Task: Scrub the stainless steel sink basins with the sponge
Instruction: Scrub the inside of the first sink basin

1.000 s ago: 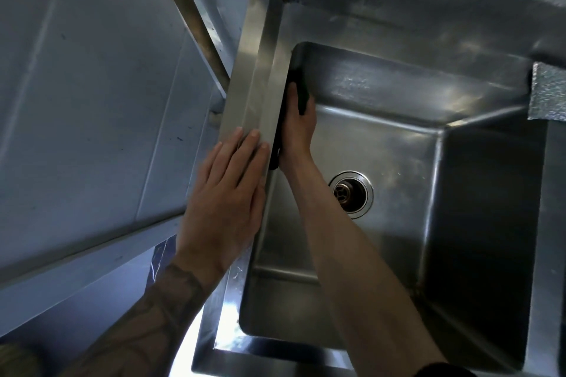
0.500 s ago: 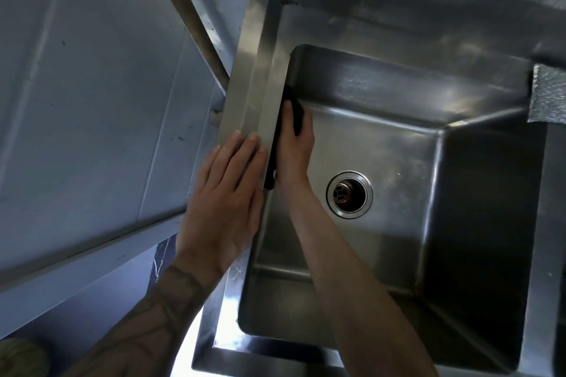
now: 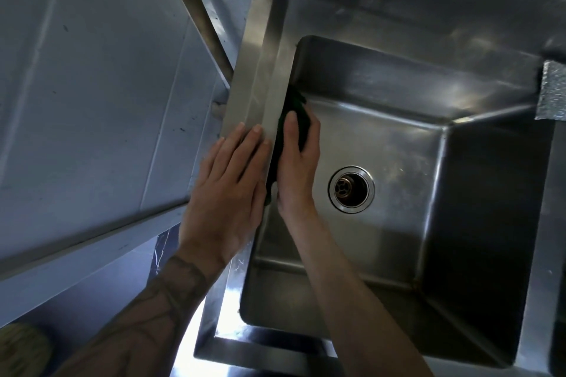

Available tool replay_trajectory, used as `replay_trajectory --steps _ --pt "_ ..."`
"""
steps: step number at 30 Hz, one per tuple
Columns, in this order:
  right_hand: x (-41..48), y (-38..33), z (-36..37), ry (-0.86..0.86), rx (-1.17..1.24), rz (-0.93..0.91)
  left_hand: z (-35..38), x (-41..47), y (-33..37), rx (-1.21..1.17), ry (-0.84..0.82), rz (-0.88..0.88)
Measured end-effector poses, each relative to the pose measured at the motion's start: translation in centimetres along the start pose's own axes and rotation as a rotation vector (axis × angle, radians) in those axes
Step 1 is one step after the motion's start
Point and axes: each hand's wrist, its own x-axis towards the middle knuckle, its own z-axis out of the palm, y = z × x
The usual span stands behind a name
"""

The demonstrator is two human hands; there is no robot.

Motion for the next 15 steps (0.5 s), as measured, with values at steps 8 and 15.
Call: replay_trajectory --steps 8,15 --pt "1.1 1.1 0.2 0.013 -0.074 0.191 -0.1 0.1 0.1 -0.040 0.009 -0.010" --pt "-1.2 2.6 -0.5 -0.001 -0.033 0.153 -0.1 0.1 0.2 -0.040 0.022 -0.012"
